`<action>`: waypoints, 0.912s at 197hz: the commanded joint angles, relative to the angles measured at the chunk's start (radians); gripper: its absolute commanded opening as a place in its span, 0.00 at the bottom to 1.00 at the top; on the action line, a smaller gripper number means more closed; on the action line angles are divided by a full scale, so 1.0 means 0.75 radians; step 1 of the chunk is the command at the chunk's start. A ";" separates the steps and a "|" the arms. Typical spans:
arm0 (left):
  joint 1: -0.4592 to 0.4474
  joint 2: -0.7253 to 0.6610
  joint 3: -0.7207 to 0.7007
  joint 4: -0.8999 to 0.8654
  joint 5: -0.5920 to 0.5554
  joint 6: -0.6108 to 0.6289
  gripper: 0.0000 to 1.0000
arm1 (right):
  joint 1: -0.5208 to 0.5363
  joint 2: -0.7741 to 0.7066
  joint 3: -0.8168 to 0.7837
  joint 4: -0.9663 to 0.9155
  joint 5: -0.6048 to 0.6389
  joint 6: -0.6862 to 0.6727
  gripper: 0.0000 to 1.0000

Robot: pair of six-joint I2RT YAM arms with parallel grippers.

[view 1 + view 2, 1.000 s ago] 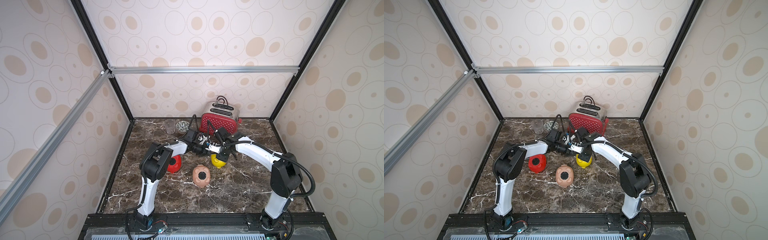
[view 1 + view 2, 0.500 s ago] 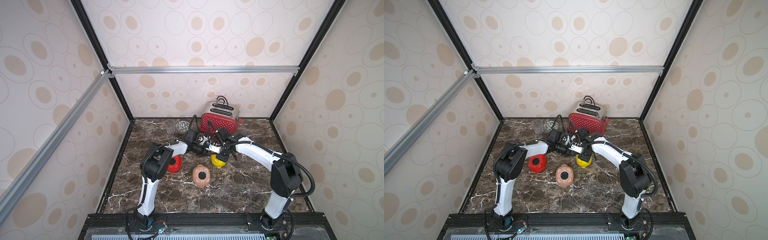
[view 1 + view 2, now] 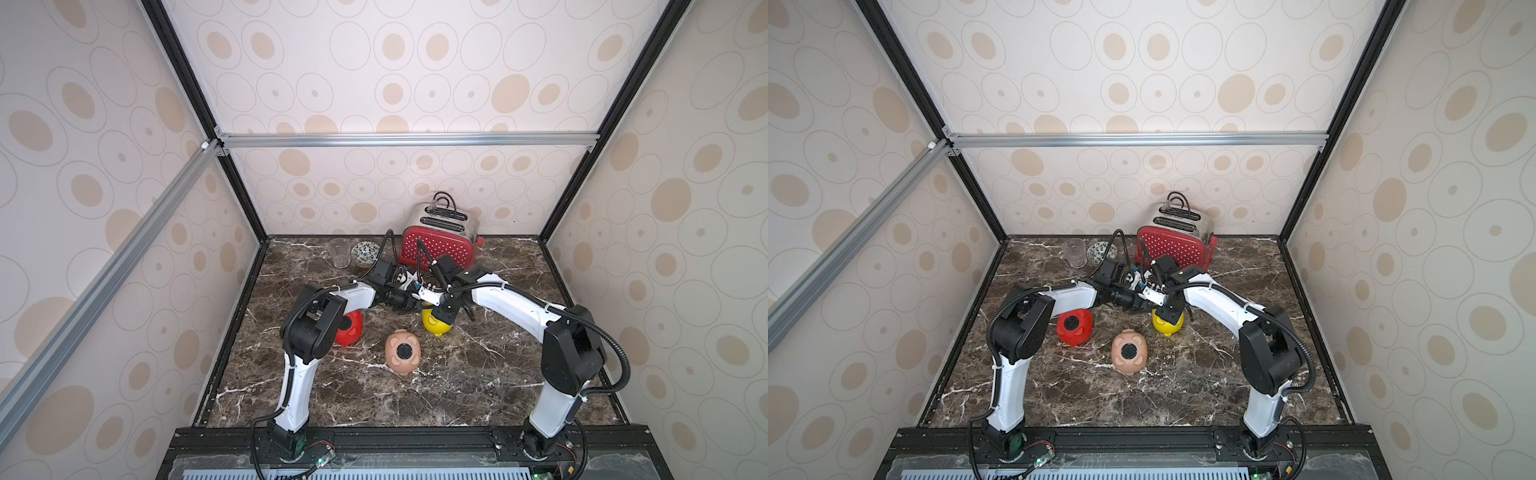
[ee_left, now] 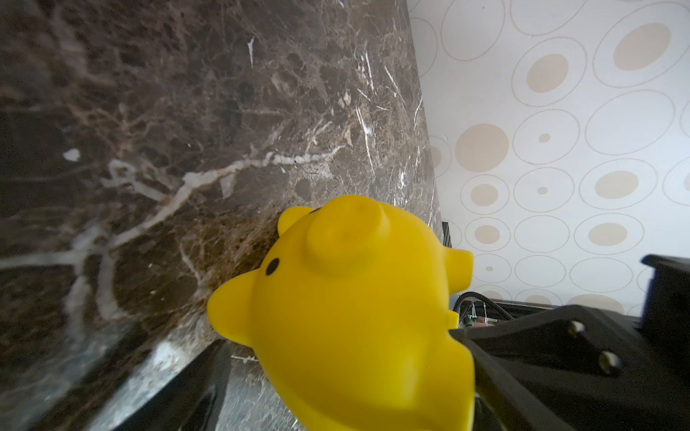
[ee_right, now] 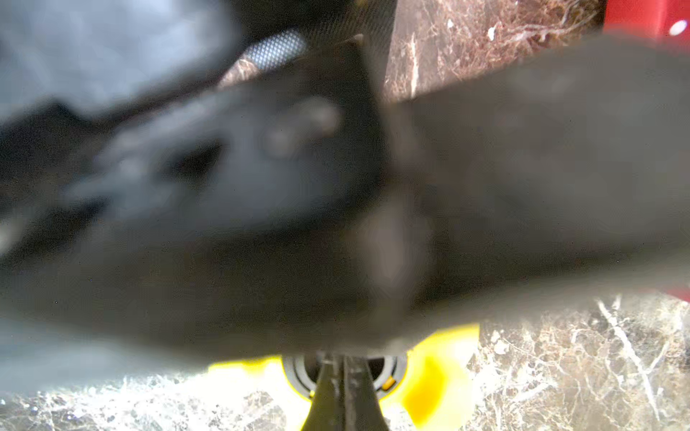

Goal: Close piggy banks
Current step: Screw the knob on the piggy bank.

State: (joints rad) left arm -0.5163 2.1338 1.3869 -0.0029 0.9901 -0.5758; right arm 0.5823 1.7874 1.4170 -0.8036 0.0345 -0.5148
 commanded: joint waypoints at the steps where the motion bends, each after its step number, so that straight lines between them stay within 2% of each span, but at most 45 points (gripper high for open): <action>1: -0.004 0.034 0.035 0.006 -0.011 0.001 0.93 | -0.001 0.007 -0.034 -0.030 -0.040 0.028 0.00; 180: -0.003 0.029 0.028 0.010 -0.012 -0.001 0.93 | -0.017 -0.019 -0.046 -0.012 -0.053 0.110 0.00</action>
State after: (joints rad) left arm -0.5171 2.1338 1.3869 -0.0013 0.9890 -0.5766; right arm 0.5758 1.7767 1.4036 -0.7902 0.0216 -0.4454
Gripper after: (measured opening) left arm 0.930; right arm 0.041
